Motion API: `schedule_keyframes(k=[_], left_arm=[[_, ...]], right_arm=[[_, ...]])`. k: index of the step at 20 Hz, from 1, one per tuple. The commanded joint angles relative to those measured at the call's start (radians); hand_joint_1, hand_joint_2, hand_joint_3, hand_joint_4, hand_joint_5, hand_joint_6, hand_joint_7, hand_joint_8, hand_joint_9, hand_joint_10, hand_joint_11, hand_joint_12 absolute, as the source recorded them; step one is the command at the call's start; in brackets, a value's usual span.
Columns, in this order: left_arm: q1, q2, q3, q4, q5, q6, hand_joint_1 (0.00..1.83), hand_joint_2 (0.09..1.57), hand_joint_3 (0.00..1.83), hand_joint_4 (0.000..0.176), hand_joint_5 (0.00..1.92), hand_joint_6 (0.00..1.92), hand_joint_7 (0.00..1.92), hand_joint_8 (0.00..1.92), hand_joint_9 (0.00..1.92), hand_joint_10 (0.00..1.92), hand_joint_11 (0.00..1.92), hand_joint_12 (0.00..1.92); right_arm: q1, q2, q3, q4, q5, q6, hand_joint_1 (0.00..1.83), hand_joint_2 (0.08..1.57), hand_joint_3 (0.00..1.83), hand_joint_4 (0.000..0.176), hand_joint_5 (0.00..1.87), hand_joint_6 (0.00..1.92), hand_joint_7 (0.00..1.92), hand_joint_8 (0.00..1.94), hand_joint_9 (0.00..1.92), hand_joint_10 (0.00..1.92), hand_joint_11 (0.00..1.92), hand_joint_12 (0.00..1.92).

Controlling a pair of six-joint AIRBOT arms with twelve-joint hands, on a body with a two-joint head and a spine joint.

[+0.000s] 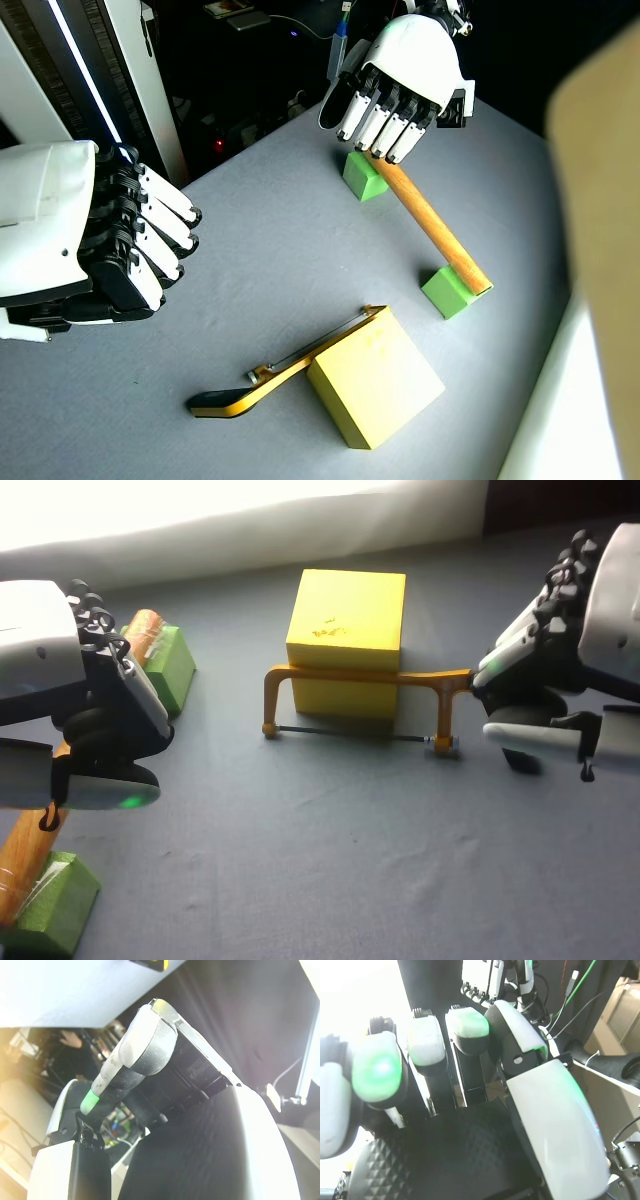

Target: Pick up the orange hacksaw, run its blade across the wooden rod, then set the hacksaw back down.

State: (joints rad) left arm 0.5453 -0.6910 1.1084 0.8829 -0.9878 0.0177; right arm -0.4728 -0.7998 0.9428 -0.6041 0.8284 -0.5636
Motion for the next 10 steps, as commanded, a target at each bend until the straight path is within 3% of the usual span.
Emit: schedule_keyframes(k=[1,4,7,10], left_arm=[[-0.004,0.007,-0.002,-0.062,-0.081,-0.006,0.0,1.09,0.13,0.0,0.08,0.05,0.06,0.05,0.06,0.06,0.0,0.33],[-0.004,0.007,-0.003,-0.051,-0.081,-0.006,0.0,1.14,0.01,0.0,0.06,0.0,0.05,0.0,0.06,0.0,0.0,0.24],[-0.004,0.007,-0.003,-0.051,-0.084,-0.006,0.0,1.15,0.0,0.0,0.16,0.01,0.11,0.0,0.11,0.0,0.0,0.4],[-0.003,0.008,-0.001,-0.051,-0.088,-0.006,0.0,1.15,0.0,0.0,0.12,0.0,0.1,0.0,0.1,0.0,0.0,0.39]], right_arm=[[0.005,0.005,-0.001,0.04,0.093,0.006,0.0,1.11,0.1,0.0,0.14,0.06,0.15,0.06,0.14,0.08,0.0,0.56],[0.011,0.004,-0.001,0.019,0.074,0.026,0.0,1.16,0.0,0.0,0.17,0.0,0.18,0.0,0.17,0.01,0.0,0.54],[0.021,-0.003,-0.001,0.008,0.06,0.043,0.0,1.16,0.0,0.0,0.16,0.0,0.16,0.0,0.17,0.0,0.0,0.54],[0.029,-0.003,-0.002,0.008,0.036,0.075,0.02,1.16,0.0,0.0,0.17,0.0,0.17,0.0,0.17,0.0,0.0,0.55]])
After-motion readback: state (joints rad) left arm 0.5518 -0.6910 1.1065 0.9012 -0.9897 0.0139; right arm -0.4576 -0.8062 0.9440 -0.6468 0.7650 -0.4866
